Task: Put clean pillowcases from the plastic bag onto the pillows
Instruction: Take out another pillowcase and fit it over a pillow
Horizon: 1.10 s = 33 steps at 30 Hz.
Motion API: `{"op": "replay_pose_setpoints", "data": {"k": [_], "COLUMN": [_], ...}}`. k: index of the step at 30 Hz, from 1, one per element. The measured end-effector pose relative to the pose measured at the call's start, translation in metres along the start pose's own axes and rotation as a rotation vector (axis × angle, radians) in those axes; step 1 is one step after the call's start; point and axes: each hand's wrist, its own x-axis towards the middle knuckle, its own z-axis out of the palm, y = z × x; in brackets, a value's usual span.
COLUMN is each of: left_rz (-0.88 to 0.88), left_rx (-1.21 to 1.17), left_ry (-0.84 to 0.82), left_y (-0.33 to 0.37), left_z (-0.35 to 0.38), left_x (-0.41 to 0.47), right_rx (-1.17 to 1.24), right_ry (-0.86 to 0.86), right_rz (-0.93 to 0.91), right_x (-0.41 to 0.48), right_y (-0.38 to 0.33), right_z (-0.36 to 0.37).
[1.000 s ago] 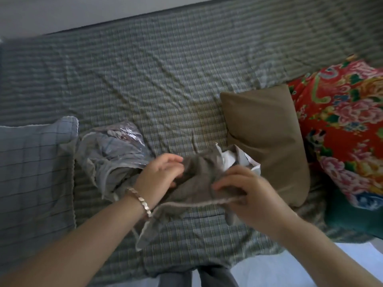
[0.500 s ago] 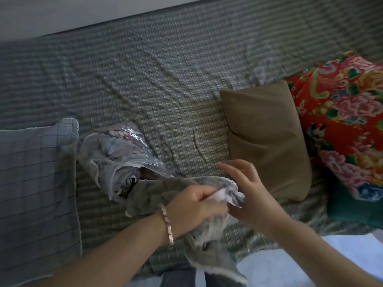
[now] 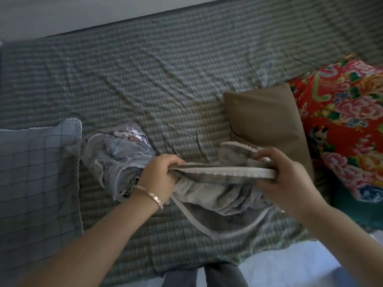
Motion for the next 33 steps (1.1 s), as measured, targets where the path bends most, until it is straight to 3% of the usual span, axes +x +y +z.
{"op": "replay_pose_setpoints", "data": {"k": [2, 4, 8, 13, 16, 21, 22, 24, 26, 28, 31, 33], "left_rz": [-0.045, 0.019, 0.165, 0.047, -0.021, 0.096, 0.171, 0.482, 0.865, 1.011, 0.445, 0.197], "left_rx": [-0.157, -0.199, -0.030, 0.451, 0.179, -0.260, -0.315, -0.251, 0.037, 0.342, 0.596, 0.616], "left_ry": [-0.003, -0.072, -0.339, -0.463, -0.310, -0.165, -0.165, -0.189, -0.302, -0.425, -0.586, -0.481], "left_y": [-0.004, -0.011, -0.028, -0.037, -0.041, -0.033, -0.034, -0.037, -0.045, -0.045, -0.028, -0.022], "left_z": [0.004, 0.009, 0.017, 0.031, 0.037, 0.038, 0.038, 0.031, 0.024, 0.026, 0.032, 0.032], "left_x": [-0.001, -0.010, -0.029, -0.035, -0.028, -0.021, -0.020, -0.017, -0.014, -0.015, -0.014, -0.003], "right_rx": [-0.387, -0.606, -0.329, -0.035, -0.052, -0.261, -0.302, -0.393, -0.486, -0.541, -0.583, -0.616], "right_ry": [-0.261, -0.293, -0.183, -0.236, -0.252, -0.411, -0.390, -0.305, -0.234, -0.237, -0.335, -0.295], "right_rz": [0.156, 0.233, 0.244, 0.212, 0.143, 0.186, 0.210, 0.256, 0.295, 0.319, 0.330, 0.329], "right_x": [0.004, 0.004, 0.003, -0.005, -0.009, -0.005, -0.003, 0.001, 0.005, 0.007, 0.012, 0.016], "right_y": [0.006, 0.012, 0.024, 0.008, -0.009, -0.024, -0.022, -0.015, -0.007, 0.001, 0.005, 0.007], "right_z": [0.001, 0.006, 0.018, 0.035, 0.046, 0.049, 0.045, 0.035, 0.026, 0.022, 0.020, 0.021]}}
